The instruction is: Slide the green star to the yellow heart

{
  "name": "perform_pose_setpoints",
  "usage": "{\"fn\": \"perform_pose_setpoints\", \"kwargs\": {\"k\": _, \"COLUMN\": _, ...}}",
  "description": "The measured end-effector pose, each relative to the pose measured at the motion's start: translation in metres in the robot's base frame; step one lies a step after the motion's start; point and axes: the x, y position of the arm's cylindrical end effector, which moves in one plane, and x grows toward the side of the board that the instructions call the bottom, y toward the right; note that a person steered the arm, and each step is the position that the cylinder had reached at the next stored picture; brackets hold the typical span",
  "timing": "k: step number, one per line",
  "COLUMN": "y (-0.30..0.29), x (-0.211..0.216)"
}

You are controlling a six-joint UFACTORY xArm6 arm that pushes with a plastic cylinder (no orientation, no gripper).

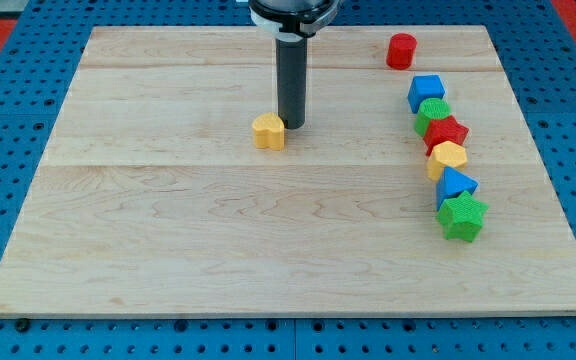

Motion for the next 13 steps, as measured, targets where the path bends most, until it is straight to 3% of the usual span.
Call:
{"fn": "perform_pose_setpoints", "kwargs": {"k": 2, "y": 0.092, "x": 0.027}}
{"fn": "perform_pose_setpoints", "kwargs": {"k": 4, "y": 0.078, "x": 0.143}}
{"fn": "perform_pose_setpoints", "kwargs": {"k": 5, "y": 0.126, "x": 0.195}}
{"fn": "perform_pose_setpoints", "kwargs": {"k": 6, "y": 0.197, "x": 0.207}}
{"fn": "perform_pose_setpoints", "kwargs": {"k": 7, "y": 0.252, "x": 0.173}}
{"fn": "perform_pose_setpoints", "kwargs": {"k": 8, "y": 0.23, "x": 0.147}}
{"fn": "perform_pose_setpoints", "kwargs": {"k": 11, "y": 0.089, "x": 0.155}}
{"fn": "perform_pose_setpoints", "kwargs": {"k": 13, "y": -0.004, "x": 0.135}}
